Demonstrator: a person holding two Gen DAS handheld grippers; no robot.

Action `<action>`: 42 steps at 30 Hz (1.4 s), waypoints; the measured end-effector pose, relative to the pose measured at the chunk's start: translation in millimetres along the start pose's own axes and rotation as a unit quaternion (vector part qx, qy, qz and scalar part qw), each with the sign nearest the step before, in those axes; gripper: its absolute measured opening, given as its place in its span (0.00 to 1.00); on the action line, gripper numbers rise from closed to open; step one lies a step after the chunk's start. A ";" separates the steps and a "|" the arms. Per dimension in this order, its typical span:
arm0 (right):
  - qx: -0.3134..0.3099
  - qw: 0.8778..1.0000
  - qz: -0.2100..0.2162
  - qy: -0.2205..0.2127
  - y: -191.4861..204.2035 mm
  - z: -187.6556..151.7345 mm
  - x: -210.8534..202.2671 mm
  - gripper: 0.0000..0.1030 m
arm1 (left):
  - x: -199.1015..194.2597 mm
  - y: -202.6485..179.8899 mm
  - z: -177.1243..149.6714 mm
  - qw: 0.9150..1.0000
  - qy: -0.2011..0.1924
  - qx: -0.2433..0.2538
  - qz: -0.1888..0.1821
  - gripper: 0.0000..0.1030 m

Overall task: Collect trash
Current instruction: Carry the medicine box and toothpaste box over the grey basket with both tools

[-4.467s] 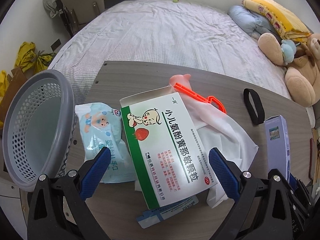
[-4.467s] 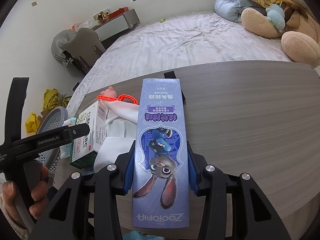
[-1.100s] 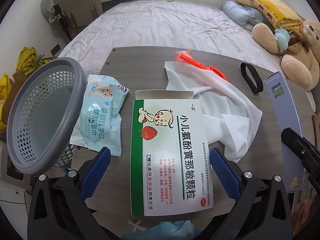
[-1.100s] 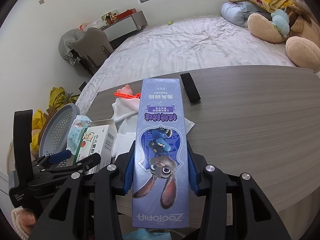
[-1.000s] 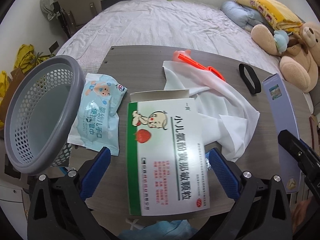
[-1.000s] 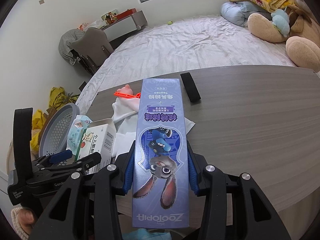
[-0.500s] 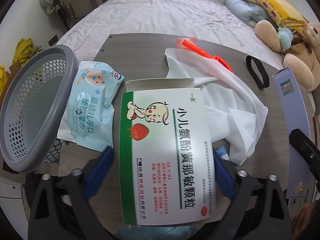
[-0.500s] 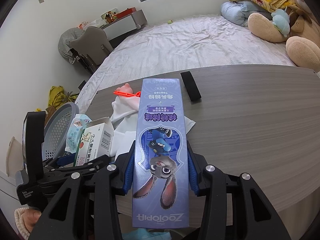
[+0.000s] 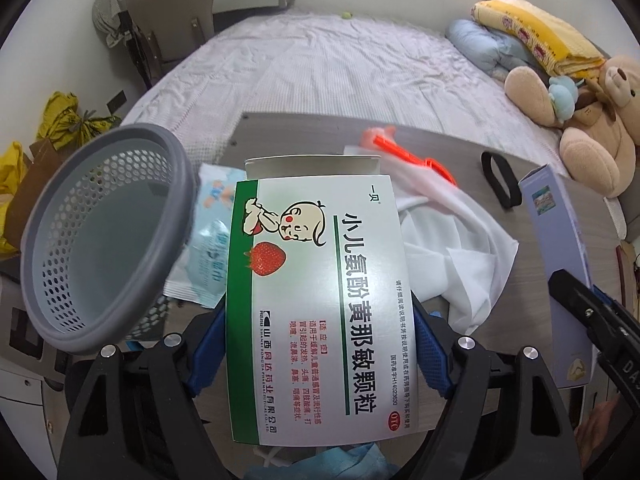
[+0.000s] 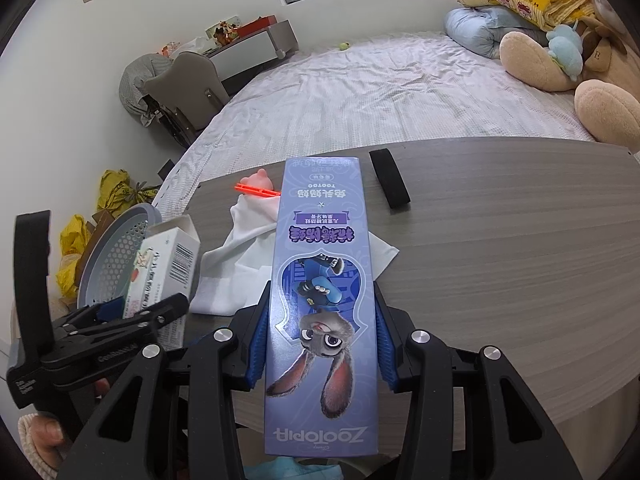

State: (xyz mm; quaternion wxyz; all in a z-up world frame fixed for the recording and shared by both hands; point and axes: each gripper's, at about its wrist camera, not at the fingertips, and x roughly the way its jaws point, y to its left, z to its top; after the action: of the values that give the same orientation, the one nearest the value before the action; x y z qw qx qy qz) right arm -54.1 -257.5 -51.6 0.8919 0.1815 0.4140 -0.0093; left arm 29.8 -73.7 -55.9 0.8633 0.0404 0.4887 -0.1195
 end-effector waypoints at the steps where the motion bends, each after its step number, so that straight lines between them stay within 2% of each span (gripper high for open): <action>1: -0.003 1.000 0.001 -0.001 2.7 1.0 -0.8 0.42 | -5.2 2.4 1.9 1.000 -0.008 -0.001 0.002 0.75; 7: -0.022 1.000 0.013 -0.008 25.7 10.7 -0.6 0.42 | -31.2 18.7 12.4 0.999 -0.047 -0.005 0.017 0.75; 12: -0.052 0.998 0.029 -0.009 60.9 23.7 11.4 0.42 | -43.8 44.1 18.6 0.997 -0.069 -0.011 0.037 0.75; 21: -0.103 0.992 0.078 0.010 145.1 40.3 49.3 0.42 | -54.7 118.7 23.0 0.992 -0.088 -0.039 0.079 0.75; 30: -0.166 0.977 0.123 0.046 236.1 51.0 99.8 0.42 | -40.7 187.8 23.2 0.988 -0.083 -0.072 0.105 0.75; 41: -0.206 0.965 0.142 0.081 289.7 53.9 150.4 0.42 | -17.2 238.3 18.3 0.987 -0.064 -0.108 0.104 0.77; 42: -0.207 0.964 0.143 0.083 290.5 55.0 152.4 0.44 | -15.8 240.3 17.5 0.986 -0.062 -0.111 0.104 0.77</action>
State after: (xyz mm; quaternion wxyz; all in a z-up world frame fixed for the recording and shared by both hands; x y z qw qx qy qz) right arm 135.0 15.9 -40.3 0.8647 0.0506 0.4492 0.2190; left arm 95.6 158.3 -44.6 0.8987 -0.0128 0.4377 0.0234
